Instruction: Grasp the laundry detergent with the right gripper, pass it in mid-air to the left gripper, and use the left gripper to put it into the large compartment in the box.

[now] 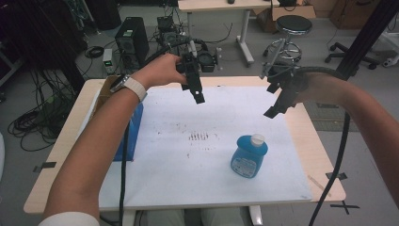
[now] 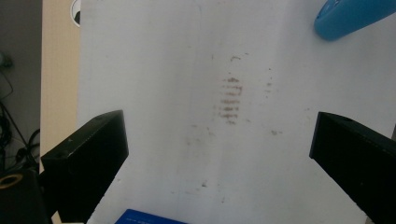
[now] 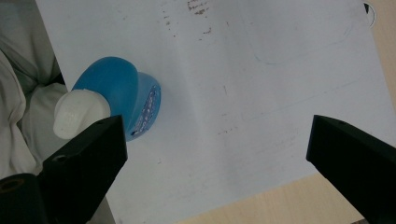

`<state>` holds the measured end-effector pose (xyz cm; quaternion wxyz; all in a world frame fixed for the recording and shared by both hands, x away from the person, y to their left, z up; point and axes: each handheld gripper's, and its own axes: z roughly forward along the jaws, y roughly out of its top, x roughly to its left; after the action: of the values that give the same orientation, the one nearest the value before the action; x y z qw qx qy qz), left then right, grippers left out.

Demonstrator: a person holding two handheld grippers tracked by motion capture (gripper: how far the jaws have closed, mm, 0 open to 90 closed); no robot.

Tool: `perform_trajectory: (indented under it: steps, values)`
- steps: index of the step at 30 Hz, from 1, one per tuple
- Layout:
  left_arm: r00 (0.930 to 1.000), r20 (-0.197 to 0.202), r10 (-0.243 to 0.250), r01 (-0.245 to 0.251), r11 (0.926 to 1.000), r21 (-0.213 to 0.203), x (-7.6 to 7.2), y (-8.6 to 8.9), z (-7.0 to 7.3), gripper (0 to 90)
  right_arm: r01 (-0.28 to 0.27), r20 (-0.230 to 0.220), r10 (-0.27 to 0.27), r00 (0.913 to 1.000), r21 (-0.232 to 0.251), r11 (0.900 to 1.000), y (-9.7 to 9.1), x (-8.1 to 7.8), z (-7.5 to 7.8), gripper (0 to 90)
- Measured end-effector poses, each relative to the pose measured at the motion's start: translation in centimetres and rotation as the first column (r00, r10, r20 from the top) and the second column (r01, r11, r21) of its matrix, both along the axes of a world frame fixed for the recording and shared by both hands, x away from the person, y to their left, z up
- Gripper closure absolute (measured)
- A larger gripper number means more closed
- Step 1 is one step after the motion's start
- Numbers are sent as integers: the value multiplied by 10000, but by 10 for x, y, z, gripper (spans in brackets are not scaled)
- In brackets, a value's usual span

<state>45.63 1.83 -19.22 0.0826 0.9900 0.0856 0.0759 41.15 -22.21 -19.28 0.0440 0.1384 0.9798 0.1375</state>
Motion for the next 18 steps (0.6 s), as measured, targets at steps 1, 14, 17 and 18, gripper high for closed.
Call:
perform_trajectory:
  steps: [1, 14, 17, 18]
  values:
    - [10000, 0, 0, 0, 10000, 0, 0, 0, 0, 49, 0, 0, 0, 10000, 0, 10000, 0, 0, 0, 50]
    - [10000, 12, 43, -43, 10000, -49, 2, 0, -1, 49, 121, -23, -121, 9999, -36, 9999, -2, -1, 4, 48]
    - [10000, 45, 32, -32, 10000, -64, 1, -1, 0, 49, 255, -37, -255, 9997, -59, 9997, -6, -5, 6, 48]
    - [10000, 45, 23, -23, 10000, -47, 0, -1, 0, 49, 315, -76, -315, 9995, -90, 9995, -7, -6, 6, 48]
